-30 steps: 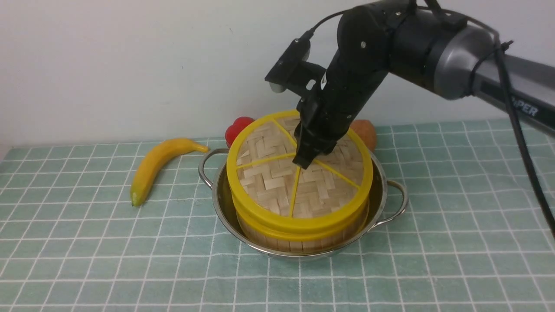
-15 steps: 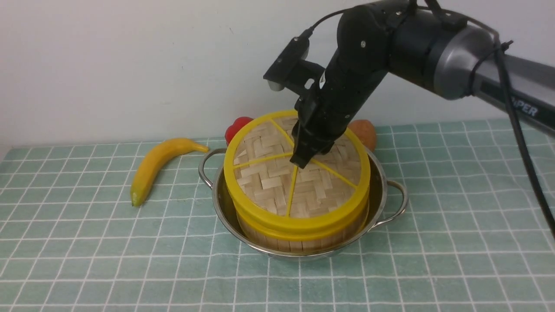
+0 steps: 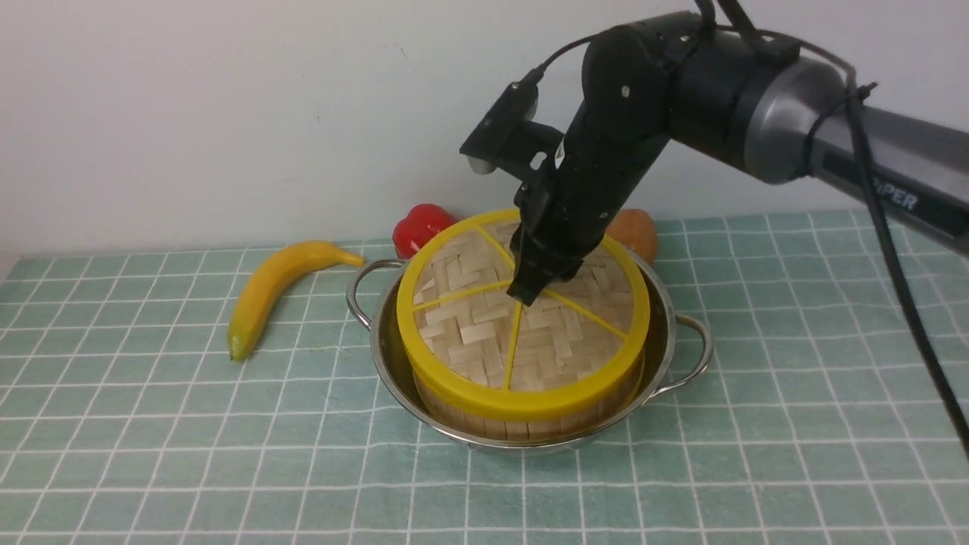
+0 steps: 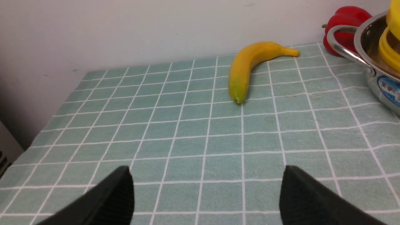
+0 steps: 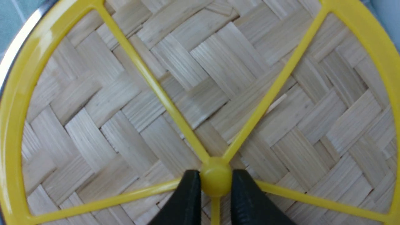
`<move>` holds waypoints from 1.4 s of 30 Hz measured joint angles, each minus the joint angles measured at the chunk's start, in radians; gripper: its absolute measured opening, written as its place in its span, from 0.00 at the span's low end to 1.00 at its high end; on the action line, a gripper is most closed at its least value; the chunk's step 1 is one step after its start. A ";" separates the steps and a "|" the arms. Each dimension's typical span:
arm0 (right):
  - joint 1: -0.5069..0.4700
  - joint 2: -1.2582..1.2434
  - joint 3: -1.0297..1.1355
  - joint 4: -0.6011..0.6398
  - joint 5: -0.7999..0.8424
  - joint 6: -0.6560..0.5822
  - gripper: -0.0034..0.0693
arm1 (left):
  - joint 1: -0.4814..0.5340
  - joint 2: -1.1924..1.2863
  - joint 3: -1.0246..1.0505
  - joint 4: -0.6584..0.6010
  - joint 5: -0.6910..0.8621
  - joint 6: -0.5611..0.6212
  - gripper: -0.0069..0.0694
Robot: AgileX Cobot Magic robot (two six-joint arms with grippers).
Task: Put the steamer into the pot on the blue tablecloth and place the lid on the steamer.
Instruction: 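Place the bamboo steamer lid onto the steamer basket in the pot with the right gripper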
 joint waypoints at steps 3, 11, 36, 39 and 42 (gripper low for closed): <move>0.000 0.007 0.000 0.000 0.000 -0.001 0.23 | 0.000 0.000 0.000 0.000 0.000 0.000 0.85; 0.000 0.007 0.000 0.000 -0.022 -0.032 0.23 | 0.000 0.000 0.000 0.000 0.000 0.000 0.85; 0.000 0.031 0.000 0.002 -0.052 -0.092 0.23 | 0.000 0.000 0.000 0.000 0.000 0.000 0.85; 0.000 0.031 0.000 0.000 -0.054 -0.092 0.23 | 0.000 0.000 0.000 0.000 0.000 0.000 0.85; 0.000 0.031 0.000 -0.001 -0.056 -0.094 0.23 | 0.000 0.000 0.000 0.000 0.000 0.000 0.85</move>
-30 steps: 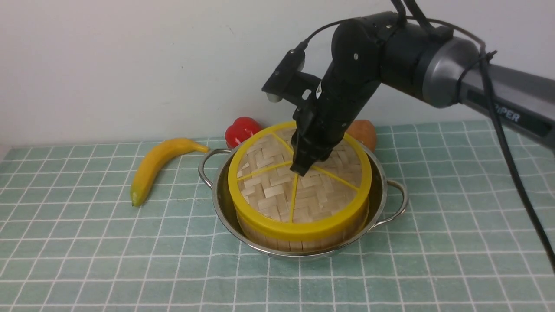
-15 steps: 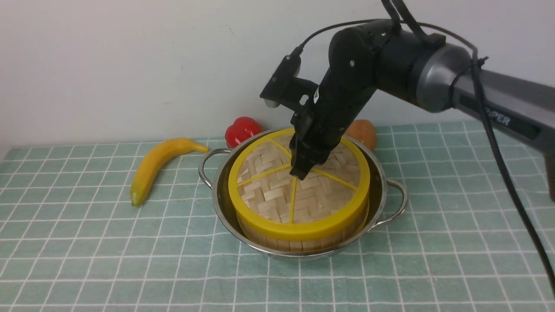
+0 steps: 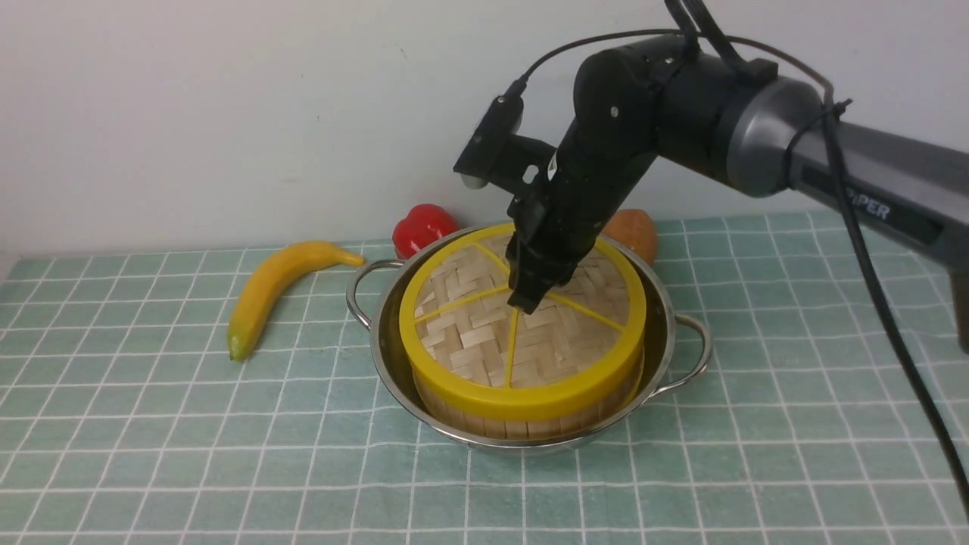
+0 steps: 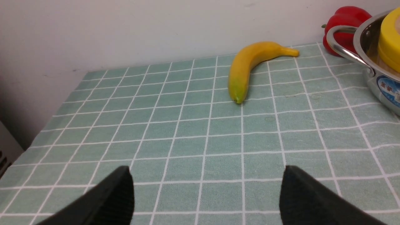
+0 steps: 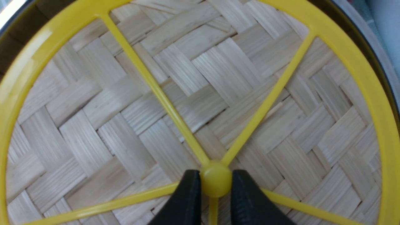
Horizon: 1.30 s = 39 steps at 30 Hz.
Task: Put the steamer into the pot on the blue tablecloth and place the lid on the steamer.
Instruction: 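Place the bamboo steamer lid onto the steamer basket in the pot with the right gripper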
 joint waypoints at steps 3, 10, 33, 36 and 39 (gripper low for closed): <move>0.000 0.000 0.000 -0.001 -0.001 0.000 0.23 | 0.000 0.000 0.000 0.000 0.000 0.000 0.85; 0.000 0.006 0.000 -0.003 -0.007 0.000 0.23 | 0.000 0.000 0.000 0.000 0.000 0.000 0.85; 0.000 -0.051 -0.056 -0.014 -0.022 0.031 0.45 | 0.000 0.000 0.000 0.000 0.000 0.000 0.85; 0.000 -0.106 -0.107 -0.023 -0.023 0.090 0.38 | 0.000 0.000 0.000 0.000 0.000 0.000 0.85; 0.000 -0.159 -0.135 -0.040 -0.012 0.151 0.24 | 0.000 0.000 0.000 0.000 0.000 0.000 0.85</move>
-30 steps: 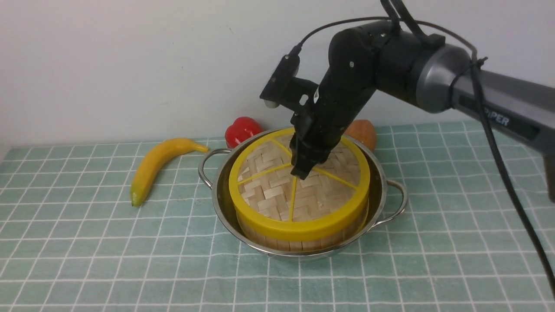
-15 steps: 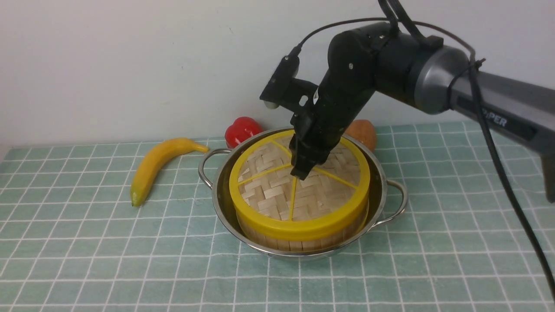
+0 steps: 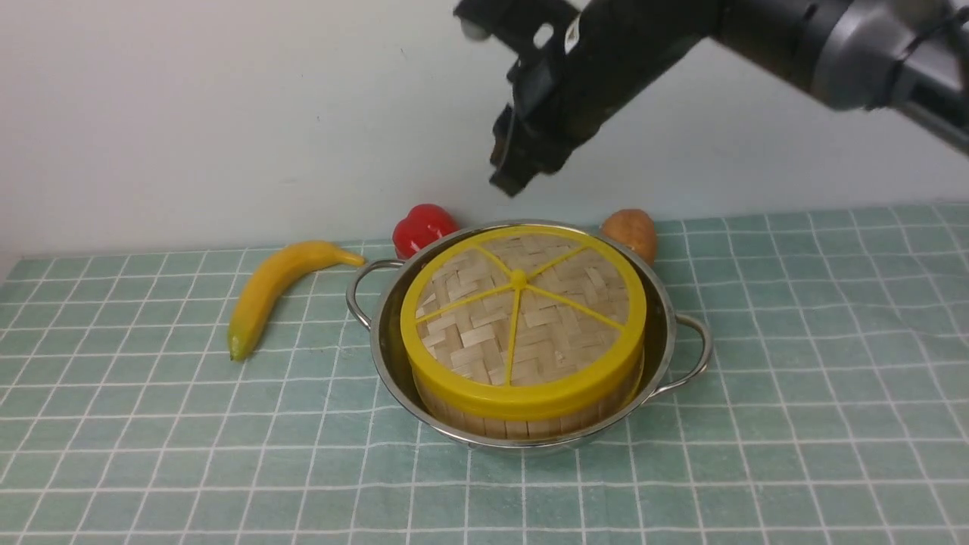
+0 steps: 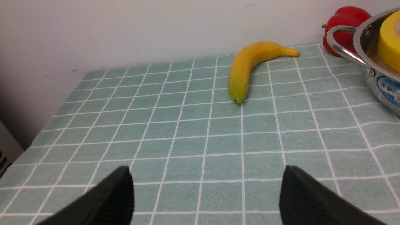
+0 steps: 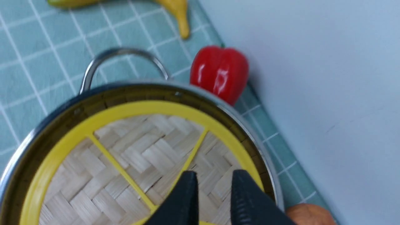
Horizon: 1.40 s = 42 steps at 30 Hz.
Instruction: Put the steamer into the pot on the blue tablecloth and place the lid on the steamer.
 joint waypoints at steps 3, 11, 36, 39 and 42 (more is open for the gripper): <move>0.000 -0.042 -0.008 -0.030 0.030 0.052 0.06 | 0.000 0.000 0.000 0.000 0.000 0.000 0.85; 0.000 -0.075 -0.009 -0.050 0.065 0.089 0.03 | 0.000 0.000 0.000 0.000 0.000 0.000 0.85; -0.238 -0.755 0.842 -0.151 -0.232 0.420 0.13 | 0.000 0.000 0.000 0.000 0.000 0.000 0.85; -0.321 -0.876 1.010 -0.153 -0.320 0.458 0.15 | 0.000 0.000 0.000 0.000 0.000 0.000 0.85; -0.459 -1.110 1.281 -0.154 -0.505 0.515 0.17 | 0.000 0.000 0.000 0.000 0.000 0.000 0.85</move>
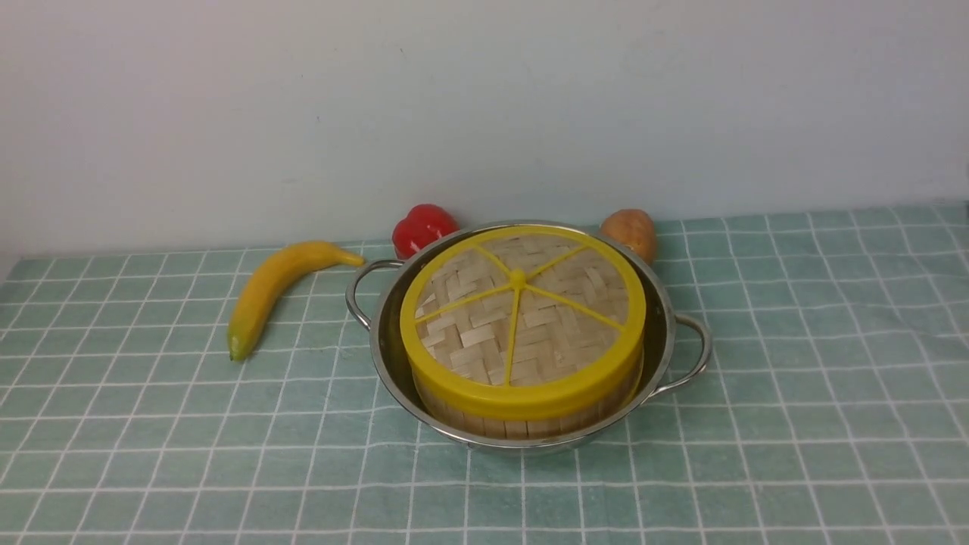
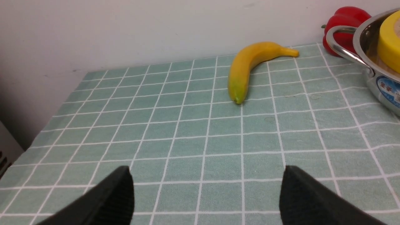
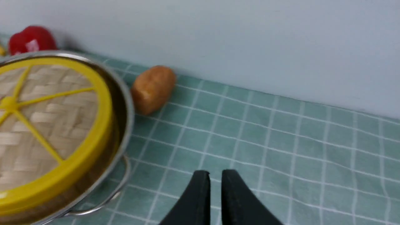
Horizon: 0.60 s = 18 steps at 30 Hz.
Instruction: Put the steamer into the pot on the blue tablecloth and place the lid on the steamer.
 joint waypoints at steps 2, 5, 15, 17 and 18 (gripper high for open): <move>-0.062 -0.147 0.142 0.000 -0.106 0.019 0.19 | 0.000 0.000 0.000 0.000 0.000 0.000 0.85; -0.125 -0.363 0.318 0.000 -0.244 0.027 0.21 | 0.000 0.000 0.000 0.000 0.000 0.000 0.85; -0.181 -0.774 0.727 0.000 -0.439 0.029 0.26 | 0.000 0.000 0.000 0.000 0.000 0.000 0.85; -0.180 -0.827 0.784 0.000 -0.442 0.032 0.27 | 0.000 0.000 0.000 0.000 0.000 0.000 0.85; -0.180 -0.842 0.795 0.000 -0.442 0.037 0.28 | 0.000 0.000 0.000 0.000 0.000 0.000 0.85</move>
